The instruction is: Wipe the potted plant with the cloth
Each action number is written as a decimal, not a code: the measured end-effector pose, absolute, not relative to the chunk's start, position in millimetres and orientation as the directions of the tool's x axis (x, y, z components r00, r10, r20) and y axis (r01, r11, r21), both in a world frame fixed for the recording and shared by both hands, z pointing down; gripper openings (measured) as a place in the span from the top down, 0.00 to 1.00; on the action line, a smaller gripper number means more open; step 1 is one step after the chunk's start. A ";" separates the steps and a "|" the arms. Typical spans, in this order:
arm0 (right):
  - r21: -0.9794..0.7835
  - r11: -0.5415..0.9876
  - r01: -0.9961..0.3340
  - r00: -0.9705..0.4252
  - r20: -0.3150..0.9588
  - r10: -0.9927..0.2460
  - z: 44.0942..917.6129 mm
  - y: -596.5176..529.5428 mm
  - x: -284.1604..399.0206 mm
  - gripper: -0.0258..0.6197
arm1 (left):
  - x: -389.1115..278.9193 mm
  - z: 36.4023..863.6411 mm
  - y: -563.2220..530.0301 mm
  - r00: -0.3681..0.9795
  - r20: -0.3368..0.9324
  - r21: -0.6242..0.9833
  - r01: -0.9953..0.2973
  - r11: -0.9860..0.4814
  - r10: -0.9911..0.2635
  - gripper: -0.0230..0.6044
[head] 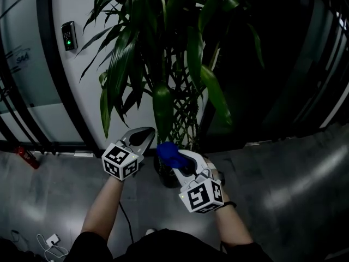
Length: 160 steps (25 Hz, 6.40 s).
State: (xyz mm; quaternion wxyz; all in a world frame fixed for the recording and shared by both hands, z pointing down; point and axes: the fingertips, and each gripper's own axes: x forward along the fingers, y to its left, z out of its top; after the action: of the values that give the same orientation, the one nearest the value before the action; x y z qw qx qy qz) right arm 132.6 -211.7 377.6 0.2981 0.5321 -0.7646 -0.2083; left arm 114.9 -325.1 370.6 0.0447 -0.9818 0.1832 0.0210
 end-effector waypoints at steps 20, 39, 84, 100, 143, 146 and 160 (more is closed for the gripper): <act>0.583 0.362 -0.727 -0.308 0.194 -0.931 383.9 -209.4 229.7 0.81 | 179.8 389.1 -310.3 0.904 -0.062 -0.107 -0.427 -0.898 -0.422 0.95; 0.657 0.500 -0.564 -0.583 0.112 -0.805 330.3 -224.6 318.9 0.81 | 217.6 326.4 -267.7 0.709 -0.137 -0.163 -0.705 -0.691 -0.691 0.95; 0.938 0.251 -0.238 -0.562 0.077 -0.824 218.3 -254.6 231.6 0.81 | 255.8 261.7 -301.9 0.790 -0.122 -0.432 -0.587 -0.684 -0.601 0.95; 0.933 0.337 -0.127 -0.518 0.227 -0.824 292.0 -248.6 243.5 0.81 | 265.7 316.9 -308.0 0.789 -0.049 -0.357 -0.586 -0.727 -0.612 0.95; 0.813 0.573 -0.102 -0.794 0.280 -0.539 361.0 -77.5 -49.0 0.81 | -119.7 394.2 -100.1 0.364 -0.028 -0.126 -0.925 -0.358 -0.931 0.95; 0.816 0.573 -0.079 -0.814 0.279 -0.510 375.6 -61.6 -103.4 0.81 | -185.8 405.7 -74.0 0.296 -0.013 -0.132 -0.947 -0.291 -0.955 0.95; 0.775 0.597 -0.207 -0.833 0.181 -0.523 356.4 -150.6 -217.5 0.81 | -304.0 413.4 -125.4 0.261 -0.052 -0.080 -0.963 -0.257 -0.964 0.95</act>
State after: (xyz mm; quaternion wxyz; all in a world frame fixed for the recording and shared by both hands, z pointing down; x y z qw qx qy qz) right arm -217.5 -150.6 356.4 0.1992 0.2096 -0.8712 -0.3968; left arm -304.0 -125.4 413.4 0.0474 -0.7928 0.6077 -0.0036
